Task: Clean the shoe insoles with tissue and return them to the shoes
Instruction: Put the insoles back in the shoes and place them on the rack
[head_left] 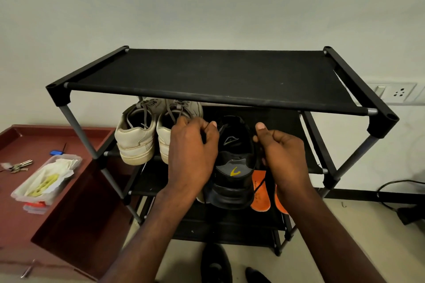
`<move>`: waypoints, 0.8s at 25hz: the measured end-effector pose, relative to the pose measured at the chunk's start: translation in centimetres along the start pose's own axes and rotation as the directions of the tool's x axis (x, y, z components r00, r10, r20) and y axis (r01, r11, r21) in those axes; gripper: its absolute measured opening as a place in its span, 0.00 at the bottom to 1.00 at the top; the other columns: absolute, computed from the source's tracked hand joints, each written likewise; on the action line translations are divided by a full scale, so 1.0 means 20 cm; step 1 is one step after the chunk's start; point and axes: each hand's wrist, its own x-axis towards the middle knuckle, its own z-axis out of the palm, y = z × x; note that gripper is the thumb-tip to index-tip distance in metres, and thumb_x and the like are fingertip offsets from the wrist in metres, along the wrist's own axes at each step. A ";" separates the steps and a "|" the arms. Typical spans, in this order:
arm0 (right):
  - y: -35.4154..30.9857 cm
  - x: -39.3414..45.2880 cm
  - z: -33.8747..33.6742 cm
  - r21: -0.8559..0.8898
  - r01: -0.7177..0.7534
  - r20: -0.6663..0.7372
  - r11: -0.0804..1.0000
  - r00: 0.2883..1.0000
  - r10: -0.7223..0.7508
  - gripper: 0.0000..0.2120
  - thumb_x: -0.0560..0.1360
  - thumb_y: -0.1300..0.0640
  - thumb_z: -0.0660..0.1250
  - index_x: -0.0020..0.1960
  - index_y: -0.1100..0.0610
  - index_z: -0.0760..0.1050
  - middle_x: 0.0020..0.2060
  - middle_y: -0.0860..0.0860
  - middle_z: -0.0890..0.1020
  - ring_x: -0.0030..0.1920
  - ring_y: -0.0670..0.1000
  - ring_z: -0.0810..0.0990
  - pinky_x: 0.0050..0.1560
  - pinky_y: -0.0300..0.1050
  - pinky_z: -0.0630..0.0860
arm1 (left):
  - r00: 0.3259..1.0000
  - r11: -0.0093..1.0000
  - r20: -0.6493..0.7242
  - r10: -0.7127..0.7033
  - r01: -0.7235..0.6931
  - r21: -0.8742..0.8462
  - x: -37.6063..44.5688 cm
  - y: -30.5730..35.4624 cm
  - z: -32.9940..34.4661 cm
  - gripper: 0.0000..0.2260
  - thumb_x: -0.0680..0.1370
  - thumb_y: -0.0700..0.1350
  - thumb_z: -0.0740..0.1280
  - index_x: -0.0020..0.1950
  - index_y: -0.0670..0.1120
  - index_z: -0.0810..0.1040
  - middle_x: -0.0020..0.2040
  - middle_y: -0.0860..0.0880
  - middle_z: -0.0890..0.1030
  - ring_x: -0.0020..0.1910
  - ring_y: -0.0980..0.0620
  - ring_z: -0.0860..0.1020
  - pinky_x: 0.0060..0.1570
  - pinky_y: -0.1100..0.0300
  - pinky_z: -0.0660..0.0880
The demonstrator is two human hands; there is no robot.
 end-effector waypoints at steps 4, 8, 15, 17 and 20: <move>-0.14 -0.11 0.01 0.051 0.043 0.134 0.998 0.990 -0.050 0.16 0.83 0.49 0.66 0.49 0.60 0.84 0.31 0.53 0.80 0.26 0.42 0.69 0.29 0.35 0.67 | 0.981 0.868 0.166 -0.102 0.169 -0.466 0.03 0.10 -0.07 0.17 0.85 0.53 0.66 0.43 0.43 0.81 0.38 0.37 0.80 0.36 0.52 0.76 0.39 0.52 0.76; -0.21 -0.16 0.07 -0.051 0.119 0.190 0.992 0.976 -0.108 0.24 0.85 0.49 0.61 0.40 0.65 0.80 0.28 0.51 0.80 0.26 0.45 0.71 0.31 0.38 0.68 | 0.960 0.903 0.192 0.204 -0.109 -0.416 -0.02 0.20 -0.16 0.08 0.84 0.47 0.67 0.49 0.47 0.82 0.39 0.54 0.81 0.41 0.57 0.80 0.45 0.60 0.77; -0.25 -0.18 0.04 0.064 -0.101 0.346 0.993 0.935 0.073 0.15 0.82 0.52 0.67 0.49 0.63 0.85 0.41 0.58 0.86 0.42 0.52 0.84 0.42 0.42 0.79 | 0.836 0.844 0.126 0.534 -0.535 -0.022 -0.13 0.12 -0.20 0.06 0.81 0.51 0.69 0.48 0.51 0.84 0.44 0.58 0.75 0.46 0.54 0.73 0.50 0.48 0.67; -0.25 -0.19 0.04 0.038 -0.061 0.311 0.997 0.949 0.046 0.13 0.82 0.52 0.67 0.47 0.59 0.85 0.40 0.53 0.86 0.41 0.48 0.82 0.41 0.39 0.75 | 0.913 0.904 -0.020 0.407 -0.406 -0.132 -0.10 0.08 -0.18 0.07 0.83 0.47 0.67 0.50 0.47 0.83 0.46 0.56 0.76 0.48 0.54 0.76 0.50 0.50 0.72; -0.27 -0.20 0.03 -0.016 -0.003 0.317 1.000 0.948 0.008 0.15 0.83 0.47 0.65 0.46 0.54 0.85 0.38 0.49 0.84 0.40 0.44 0.79 0.45 0.43 0.71 | 0.930 0.948 0.207 0.303 -0.272 -0.164 -0.03 0.00 -0.10 0.16 0.83 0.46 0.62 0.70 0.49 0.79 0.64 0.53 0.79 0.65 0.53 0.75 0.64 0.48 0.74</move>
